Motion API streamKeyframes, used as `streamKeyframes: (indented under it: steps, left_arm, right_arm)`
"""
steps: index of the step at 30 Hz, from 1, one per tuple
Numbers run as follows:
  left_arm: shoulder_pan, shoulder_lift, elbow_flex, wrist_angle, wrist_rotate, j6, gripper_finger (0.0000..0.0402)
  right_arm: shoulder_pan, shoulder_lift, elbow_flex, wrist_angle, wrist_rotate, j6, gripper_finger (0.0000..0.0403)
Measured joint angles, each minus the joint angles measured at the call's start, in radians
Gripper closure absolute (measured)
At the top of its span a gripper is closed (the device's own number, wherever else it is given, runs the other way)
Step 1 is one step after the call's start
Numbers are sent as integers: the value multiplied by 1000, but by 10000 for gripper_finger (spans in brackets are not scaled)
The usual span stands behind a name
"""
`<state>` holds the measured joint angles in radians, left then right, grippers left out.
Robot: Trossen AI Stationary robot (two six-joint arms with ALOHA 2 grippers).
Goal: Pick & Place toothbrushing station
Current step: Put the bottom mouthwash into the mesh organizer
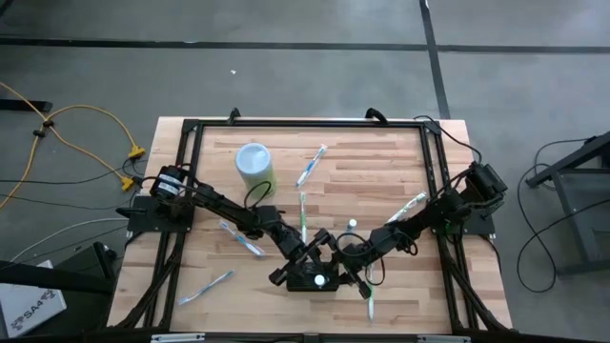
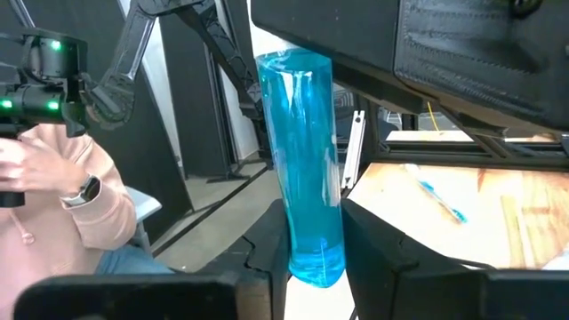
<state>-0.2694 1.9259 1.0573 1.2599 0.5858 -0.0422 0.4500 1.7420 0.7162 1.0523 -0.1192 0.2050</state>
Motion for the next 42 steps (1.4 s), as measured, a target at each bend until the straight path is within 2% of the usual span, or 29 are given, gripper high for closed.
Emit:
streamKeyframes:
  steps: [11,28,42]
  left_arm:
    - [30,0,0,1,11,-129,290]
    - [32,0,0,1,42,-86,289]
    - [32,0,0,-6,49,-86,224]
  right_arm:
    - [0,0,0,4,5,1,325]
    - [-1,0,0,4,5,1,321]
    - [-1,0,0,8,5,1,322]
